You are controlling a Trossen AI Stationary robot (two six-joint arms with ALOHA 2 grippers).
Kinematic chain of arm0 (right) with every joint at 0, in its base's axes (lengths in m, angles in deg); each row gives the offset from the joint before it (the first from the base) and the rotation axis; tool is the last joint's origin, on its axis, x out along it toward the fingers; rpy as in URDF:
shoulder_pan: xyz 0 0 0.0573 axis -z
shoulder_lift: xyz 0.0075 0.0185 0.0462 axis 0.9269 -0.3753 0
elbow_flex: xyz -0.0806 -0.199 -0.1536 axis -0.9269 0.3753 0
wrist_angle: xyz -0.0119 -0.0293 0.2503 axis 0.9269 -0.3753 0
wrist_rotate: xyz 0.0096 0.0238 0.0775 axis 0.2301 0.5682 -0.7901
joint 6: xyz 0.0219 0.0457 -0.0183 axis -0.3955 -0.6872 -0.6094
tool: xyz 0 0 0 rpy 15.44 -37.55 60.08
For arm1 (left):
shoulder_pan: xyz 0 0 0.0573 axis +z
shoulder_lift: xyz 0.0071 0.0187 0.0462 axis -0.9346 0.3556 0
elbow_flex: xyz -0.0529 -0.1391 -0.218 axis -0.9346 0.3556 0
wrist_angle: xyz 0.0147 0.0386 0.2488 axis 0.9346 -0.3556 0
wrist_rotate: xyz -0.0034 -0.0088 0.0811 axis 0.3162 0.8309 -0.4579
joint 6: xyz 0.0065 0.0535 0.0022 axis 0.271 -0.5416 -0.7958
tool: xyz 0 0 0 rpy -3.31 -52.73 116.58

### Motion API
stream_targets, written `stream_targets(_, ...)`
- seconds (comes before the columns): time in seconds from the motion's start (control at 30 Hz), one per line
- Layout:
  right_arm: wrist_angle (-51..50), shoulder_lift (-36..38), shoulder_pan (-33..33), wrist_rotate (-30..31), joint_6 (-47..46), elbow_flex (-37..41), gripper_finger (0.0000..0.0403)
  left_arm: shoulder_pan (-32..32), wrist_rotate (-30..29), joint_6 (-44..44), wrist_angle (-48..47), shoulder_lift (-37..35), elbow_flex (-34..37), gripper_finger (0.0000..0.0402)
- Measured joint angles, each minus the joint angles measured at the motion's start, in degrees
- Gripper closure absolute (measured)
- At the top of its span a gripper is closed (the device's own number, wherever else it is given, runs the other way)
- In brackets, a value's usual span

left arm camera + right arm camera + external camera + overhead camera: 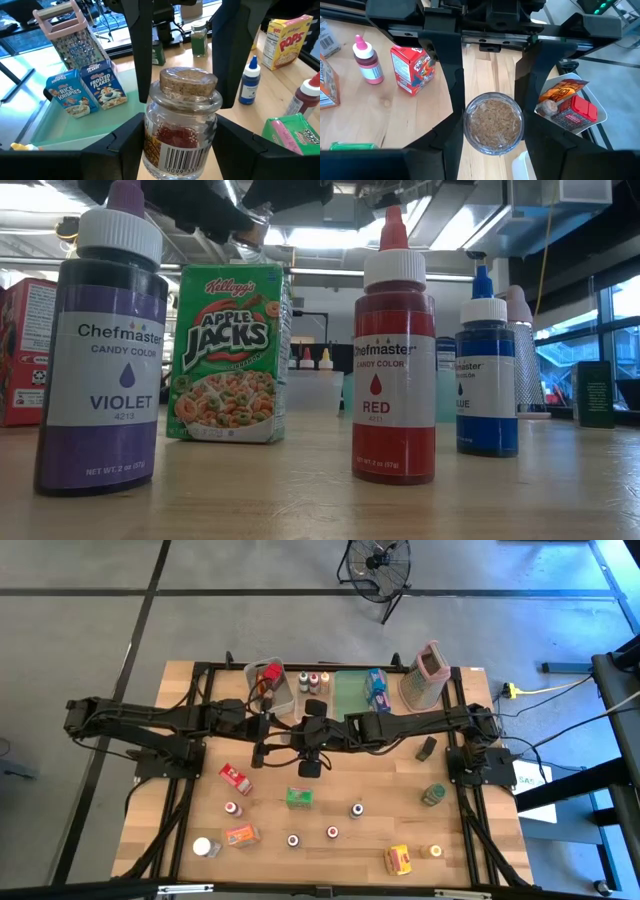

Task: Pick & Place Kitchen Items
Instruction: Put the brown seasoning bottle into the gray bin

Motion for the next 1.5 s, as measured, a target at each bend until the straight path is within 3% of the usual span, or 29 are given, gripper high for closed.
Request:
stream_targets(0.2, 0.20, 0.00, -0.04, 1.30, 0.01, 0.00, 0.0183, 0.00, -0.20, 1.06, 0.46, 0.00, 0.00, 0.0208)
stream_targets(0.43, -2.97, 1.33, -3.04, 17.91, -1.21, 0.00, 0.0114, 0.09, -4.67, 1.21, -1.58, -0.07, -0.07, 0.0209)
stream_targets(0.63, -6.77, 2.29, -6.35, 29.72, -2.85, -0.07, 0.0097, 1.69, -8.28, 2.27, -9.00, -1.67, -0.07, 0.0208)
stream_targets(0.9, -15.67, 2.36, -7.81, 31.01, -12.06, -0.07, 0.0097, 5.87, -9.48, 2.48, -8.16, -6.05, 0.98, 0.0208)
stream_targets(1.13, -20.92, 2.36, -7.80, 32.00, -18.34, -0.04, 0.0096, 13.44, -9.21, 1.21, 5.54, -12.12, 11.78, 0.0208)
stream_targets(1.5, -21.23, 2.36, -7.79, 32.00, -19.12, -0.02, 0.0096, 22.47, -4.43, 7.51, 16.26, -17.27, 21.49, 0.0208)
